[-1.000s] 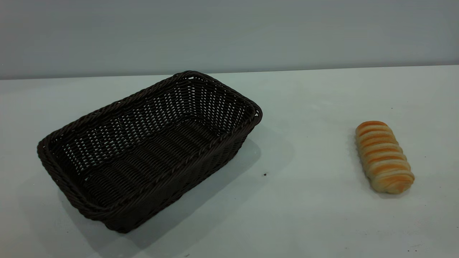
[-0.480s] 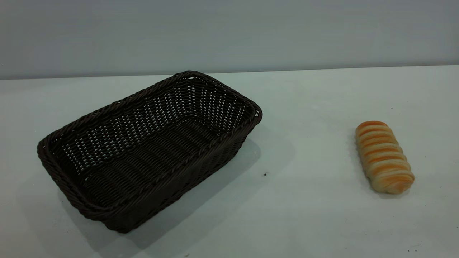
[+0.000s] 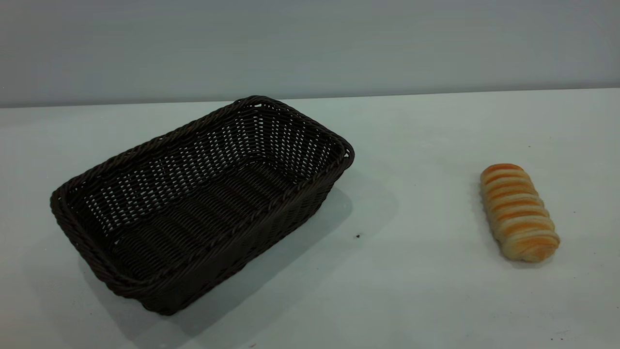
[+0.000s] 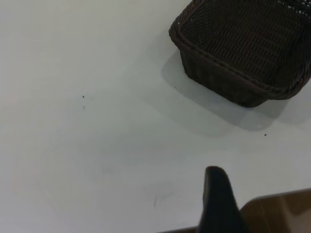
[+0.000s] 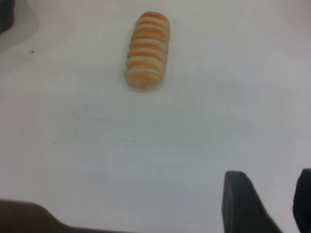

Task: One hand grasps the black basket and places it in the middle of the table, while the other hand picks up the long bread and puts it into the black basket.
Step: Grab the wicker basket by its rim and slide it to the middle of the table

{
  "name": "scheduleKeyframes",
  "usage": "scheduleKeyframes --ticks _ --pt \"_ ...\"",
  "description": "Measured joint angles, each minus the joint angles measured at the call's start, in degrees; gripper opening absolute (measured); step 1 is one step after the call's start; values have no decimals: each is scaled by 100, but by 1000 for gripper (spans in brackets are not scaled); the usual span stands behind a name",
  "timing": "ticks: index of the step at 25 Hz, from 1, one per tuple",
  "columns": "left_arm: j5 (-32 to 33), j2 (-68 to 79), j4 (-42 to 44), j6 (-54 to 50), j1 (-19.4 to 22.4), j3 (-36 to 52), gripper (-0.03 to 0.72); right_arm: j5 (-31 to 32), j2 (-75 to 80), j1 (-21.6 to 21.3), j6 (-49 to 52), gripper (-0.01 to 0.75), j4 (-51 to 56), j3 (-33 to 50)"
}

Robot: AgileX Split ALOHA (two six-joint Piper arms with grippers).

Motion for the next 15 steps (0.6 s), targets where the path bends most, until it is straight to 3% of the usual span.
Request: scheduleKeyframes --ticks 7,12,15 --pt "-128 0 -5 -803 0 -66 526 -96 0 5 136 243 457 -6" --pt "-942 184 1 -2507 0 -258 525 -297 0 5 180 243 622 -17" --pt "-1283 869 -4 -2812 0 -264 525 -297 0 5 215 243 634 -17"
